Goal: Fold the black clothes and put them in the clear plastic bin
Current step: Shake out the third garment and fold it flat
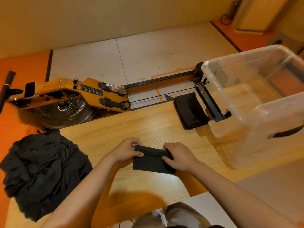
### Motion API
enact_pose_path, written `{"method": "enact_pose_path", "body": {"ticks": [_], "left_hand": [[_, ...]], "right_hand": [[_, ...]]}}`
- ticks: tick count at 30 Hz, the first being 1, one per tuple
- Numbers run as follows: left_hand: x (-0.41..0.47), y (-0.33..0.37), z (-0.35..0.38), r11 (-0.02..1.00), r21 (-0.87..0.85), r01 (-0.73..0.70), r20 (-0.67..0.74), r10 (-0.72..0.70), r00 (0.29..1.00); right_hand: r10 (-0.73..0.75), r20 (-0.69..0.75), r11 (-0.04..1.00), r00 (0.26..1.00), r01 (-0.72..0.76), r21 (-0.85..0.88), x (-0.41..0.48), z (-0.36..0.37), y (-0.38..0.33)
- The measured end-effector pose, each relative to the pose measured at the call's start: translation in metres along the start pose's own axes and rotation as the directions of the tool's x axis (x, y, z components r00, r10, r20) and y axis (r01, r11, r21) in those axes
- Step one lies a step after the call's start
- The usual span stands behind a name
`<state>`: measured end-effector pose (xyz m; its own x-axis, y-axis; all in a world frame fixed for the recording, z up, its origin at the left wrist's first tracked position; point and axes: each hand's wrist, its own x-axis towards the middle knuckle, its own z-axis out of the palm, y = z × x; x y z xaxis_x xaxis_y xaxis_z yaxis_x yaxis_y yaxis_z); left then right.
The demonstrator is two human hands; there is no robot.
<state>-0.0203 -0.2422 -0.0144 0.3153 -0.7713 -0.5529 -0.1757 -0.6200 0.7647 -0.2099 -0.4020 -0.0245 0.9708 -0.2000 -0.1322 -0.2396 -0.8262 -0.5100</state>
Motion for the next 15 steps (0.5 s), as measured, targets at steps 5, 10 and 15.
{"method": "enact_pose_path", "body": {"ticks": [5, 10, 15], "left_hand": [[0.009, 0.011, 0.010, 0.980, -0.200, 0.019, -0.007, -0.021, 1.000], [0.028, 0.037, 0.020, 0.968, -0.252, -0.024, 0.003, 0.025, 1.000], [0.051, 0.072, 0.023, 0.977, -0.191, -0.095, -0.003, 0.096, 0.995]], "right_hand": [[0.316, 0.047, 0.867, 0.948, -0.309, 0.390, -0.022, -0.006, 0.006], [0.494, 0.055, 0.562, 0.868, -0.367, 0.741, -0.036, -0.014, 0.011], [0.606, 0.095, 0.336, 0.790, -0.363, 0.869, -0.043, -0.021, 0.011]]}}
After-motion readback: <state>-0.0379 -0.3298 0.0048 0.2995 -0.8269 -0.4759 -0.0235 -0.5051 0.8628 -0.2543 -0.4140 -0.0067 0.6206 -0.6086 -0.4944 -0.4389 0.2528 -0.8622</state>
